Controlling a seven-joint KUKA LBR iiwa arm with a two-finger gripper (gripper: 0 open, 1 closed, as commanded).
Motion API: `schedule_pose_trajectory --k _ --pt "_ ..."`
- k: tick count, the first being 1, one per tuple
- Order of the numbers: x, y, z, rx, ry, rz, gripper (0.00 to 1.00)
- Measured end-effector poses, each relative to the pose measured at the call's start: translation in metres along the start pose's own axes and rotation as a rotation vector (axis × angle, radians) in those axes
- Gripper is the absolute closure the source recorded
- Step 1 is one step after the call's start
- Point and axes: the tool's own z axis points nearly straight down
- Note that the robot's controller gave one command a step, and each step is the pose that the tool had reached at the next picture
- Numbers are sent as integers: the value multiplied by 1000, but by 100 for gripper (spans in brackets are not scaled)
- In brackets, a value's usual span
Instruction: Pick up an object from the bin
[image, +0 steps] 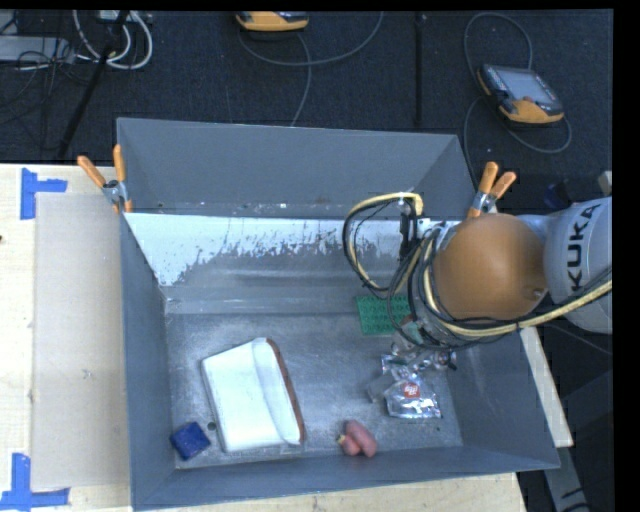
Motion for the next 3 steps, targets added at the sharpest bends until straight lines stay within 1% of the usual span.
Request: schedule_pose_trajectory --k 1,2,3 --pt "0 -1 -2 2 -1 4 100" --pt "45 55 -22 1 -2 -690 100" --pt "31 57 -136 5 5 -732 100"
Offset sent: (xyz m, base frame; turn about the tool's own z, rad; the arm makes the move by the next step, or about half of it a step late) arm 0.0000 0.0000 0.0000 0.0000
